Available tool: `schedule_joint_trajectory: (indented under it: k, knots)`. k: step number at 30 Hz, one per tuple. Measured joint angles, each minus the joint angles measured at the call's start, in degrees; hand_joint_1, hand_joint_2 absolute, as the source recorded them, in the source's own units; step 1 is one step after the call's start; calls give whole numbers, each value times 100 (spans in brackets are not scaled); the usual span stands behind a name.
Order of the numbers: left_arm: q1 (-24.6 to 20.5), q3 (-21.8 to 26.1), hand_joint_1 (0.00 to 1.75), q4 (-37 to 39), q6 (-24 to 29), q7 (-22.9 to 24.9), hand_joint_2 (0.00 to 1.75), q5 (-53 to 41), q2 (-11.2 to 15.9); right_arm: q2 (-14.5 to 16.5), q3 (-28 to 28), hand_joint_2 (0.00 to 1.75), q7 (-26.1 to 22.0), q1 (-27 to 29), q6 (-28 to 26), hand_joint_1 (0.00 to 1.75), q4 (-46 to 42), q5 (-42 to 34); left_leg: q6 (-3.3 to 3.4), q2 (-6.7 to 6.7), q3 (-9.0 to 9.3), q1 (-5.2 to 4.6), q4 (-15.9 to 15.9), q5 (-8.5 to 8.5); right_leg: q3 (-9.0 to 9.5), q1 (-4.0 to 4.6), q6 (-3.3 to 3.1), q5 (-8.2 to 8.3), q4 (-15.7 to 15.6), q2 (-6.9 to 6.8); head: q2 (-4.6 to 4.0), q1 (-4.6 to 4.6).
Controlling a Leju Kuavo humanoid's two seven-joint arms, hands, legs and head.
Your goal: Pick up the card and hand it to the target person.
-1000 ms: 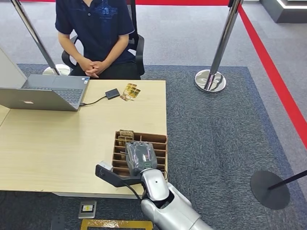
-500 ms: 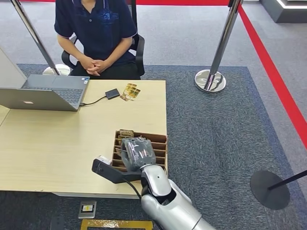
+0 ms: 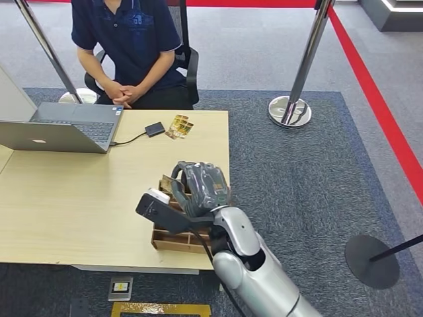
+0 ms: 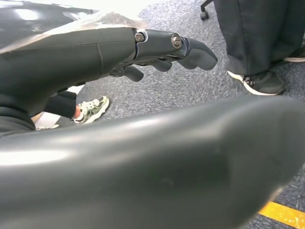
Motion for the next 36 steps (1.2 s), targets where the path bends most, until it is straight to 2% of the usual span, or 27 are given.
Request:
schedule_joint_trajectory:
  k: [8,16,20,22,26,28,31,36]
  knots:
    - [-2,0,0,0,29,16,0,-19,0,-40,-7,175,-156,-199,81,151,-125,-100,0,0,-1,0,0,0,1,0,0,0,1,0,0,1]
    - [-7,0,0,0,75,16,0,-56,0,83,-2,175,-187,-733,-40,152,38,-24,0,0,-1,0,0,1,1,0,0,0,3,0,0,0]
    - [-11,-3,0,0,79,33,0,-143,0,158,12,175,71,-1090,-644,167,297,763,0,0,-1,0,0,1,1,0,-1,1,4,0,0,1]
    - [-13,-9,0,0,79,39,0,-180,-1,211,19,175,233,-1310,-1045,168,525,1298,0,0,0,0,0,1,1,0,-1,1,4,0,0,1]
    - [-27,-38,0,0,98,33,0,-257,-2,367,28,175,462,-1748,-1921,149,1291,2217,0,0,1,0,1,2,1,0,-3,2,4,0,0,0]
    - [-31,-46,0,0,104,31,0,-295,-2,446,19,175,548,-1925,-2224,146,1727,2515,0,0,2,0,1,2,1,0,-3,2,5,0,0,0]
    - [-36,-54,0,0,105,31,0,-331,-2,557,-21,175,661,-2149,-2516,147,2364,2824,0,0,1,0,1,2,1,0,-4,3,5,0,0,0]
    - [-42,-67,0,0,107,31,0,-345,0,678,-69,175,711,-2359,-2584,150,3046,2916,0,0,0,0,1,2,0,0,-4,3,5,0,0,0]
